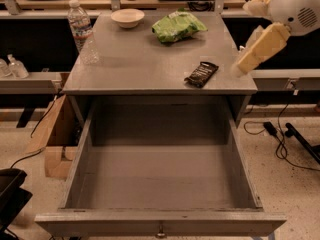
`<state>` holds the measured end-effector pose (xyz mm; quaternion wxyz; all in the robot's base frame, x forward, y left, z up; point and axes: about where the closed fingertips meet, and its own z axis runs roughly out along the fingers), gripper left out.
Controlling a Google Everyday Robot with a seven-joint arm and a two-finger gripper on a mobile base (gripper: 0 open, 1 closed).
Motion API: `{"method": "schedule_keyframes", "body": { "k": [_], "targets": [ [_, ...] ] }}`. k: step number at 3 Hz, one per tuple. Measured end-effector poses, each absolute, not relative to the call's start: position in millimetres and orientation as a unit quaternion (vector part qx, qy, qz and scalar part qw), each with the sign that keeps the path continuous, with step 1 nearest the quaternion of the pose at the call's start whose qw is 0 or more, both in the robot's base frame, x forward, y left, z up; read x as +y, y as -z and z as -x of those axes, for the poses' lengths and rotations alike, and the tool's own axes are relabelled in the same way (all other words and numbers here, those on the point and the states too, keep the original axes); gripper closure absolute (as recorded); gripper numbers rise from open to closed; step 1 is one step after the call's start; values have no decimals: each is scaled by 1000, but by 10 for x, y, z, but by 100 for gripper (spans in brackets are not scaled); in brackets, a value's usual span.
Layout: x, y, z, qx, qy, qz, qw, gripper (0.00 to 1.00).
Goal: Place green rice chip bag into top drawer
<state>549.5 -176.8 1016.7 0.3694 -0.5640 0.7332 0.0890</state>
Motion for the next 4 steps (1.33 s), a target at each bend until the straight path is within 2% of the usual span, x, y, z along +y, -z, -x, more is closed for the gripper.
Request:
{"method": "schedule_keyframes", "body": {
  "k": [1,2,3,4],
  "targets": [
    [-1366,-10499,-5778,699,-155,531,453,0],
    [-960,-10846,-5826,669,-210,486,522,0],
    [-552,-10807,-5913,657,-254,441,556,0],
    [-520,-10901,-6018,654,-247,423,577,0]
  ]
}}
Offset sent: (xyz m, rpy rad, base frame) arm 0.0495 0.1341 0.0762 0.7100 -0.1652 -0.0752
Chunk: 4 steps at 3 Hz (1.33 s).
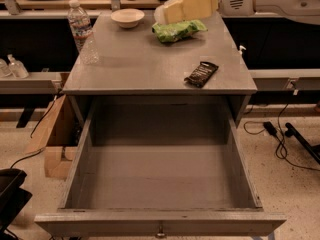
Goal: Place green rice chip bag into top drawer
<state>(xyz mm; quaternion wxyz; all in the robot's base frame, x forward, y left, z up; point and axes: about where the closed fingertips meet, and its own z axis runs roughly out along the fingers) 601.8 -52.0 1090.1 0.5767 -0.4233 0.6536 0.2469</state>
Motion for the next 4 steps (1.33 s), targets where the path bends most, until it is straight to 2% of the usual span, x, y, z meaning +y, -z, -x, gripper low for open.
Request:
{"method": "schedule_keyframes", "body": {
  "k": [2,3,4],
  "targets": [
    [-449,-10891,-6069,652,-247,434,571,0],
    [-382,-10686,-6403,649,-244,464,552,0],
    [-296,-10200,-7015,663,-213,516,499,0]
  ]
}}
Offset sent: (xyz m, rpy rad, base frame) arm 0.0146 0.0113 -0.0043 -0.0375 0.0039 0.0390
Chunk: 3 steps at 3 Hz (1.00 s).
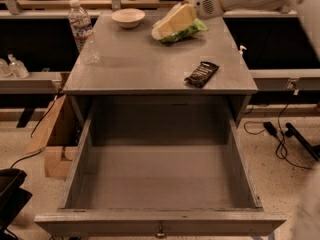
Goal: Place green rice chip bag into top drawer
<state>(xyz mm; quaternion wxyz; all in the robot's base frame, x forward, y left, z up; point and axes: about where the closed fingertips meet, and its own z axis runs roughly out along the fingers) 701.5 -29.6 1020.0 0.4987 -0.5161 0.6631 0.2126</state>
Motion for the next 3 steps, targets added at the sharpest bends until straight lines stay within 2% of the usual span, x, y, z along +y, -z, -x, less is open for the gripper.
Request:
{"method": "schedule_keyframes", "body": {
  "k": [1,3],
  "targets": [
    [-260,-9757,-7789,674,-117,573,451,0],
    [-560,-9987,-8457,688,71,569,446,0]
  ]
}}
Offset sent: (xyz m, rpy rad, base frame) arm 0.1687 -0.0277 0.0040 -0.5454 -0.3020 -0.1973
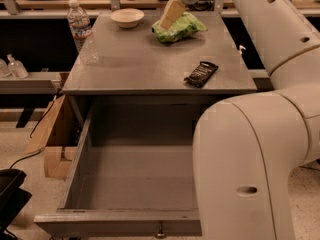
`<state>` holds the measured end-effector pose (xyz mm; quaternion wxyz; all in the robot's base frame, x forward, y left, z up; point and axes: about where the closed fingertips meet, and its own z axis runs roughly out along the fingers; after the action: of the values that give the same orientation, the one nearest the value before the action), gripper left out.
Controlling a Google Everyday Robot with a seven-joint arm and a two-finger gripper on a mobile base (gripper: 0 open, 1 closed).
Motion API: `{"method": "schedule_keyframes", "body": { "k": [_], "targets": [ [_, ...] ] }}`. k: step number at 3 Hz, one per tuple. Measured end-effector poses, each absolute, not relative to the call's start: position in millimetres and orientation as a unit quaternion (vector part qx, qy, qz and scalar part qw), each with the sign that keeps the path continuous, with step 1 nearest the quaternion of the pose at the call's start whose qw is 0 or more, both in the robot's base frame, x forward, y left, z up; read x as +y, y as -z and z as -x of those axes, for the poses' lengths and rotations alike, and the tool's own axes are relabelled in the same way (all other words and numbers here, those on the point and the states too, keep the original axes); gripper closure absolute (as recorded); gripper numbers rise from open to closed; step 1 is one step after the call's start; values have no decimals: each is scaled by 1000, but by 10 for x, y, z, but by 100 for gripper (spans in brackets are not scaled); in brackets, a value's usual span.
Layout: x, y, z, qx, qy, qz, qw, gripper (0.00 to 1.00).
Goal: Place green rice chip bag into top drawer
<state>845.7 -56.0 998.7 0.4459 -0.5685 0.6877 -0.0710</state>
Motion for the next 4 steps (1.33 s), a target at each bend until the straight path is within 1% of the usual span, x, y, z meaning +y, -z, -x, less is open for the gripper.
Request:
{"method": "schedule_keyframes", "body": {
  "k": [1,2,3,4],
  "targets": [
    [-631,-9954,-8501,690,87,568,440,0],
    [-606,-9912,-8506,691,85,569,438,0],
    [-574,-9828,-8668,686,132,576,425,0],
    [-558,-9779,-8942,683,177,563,430,0]
  ]
}}
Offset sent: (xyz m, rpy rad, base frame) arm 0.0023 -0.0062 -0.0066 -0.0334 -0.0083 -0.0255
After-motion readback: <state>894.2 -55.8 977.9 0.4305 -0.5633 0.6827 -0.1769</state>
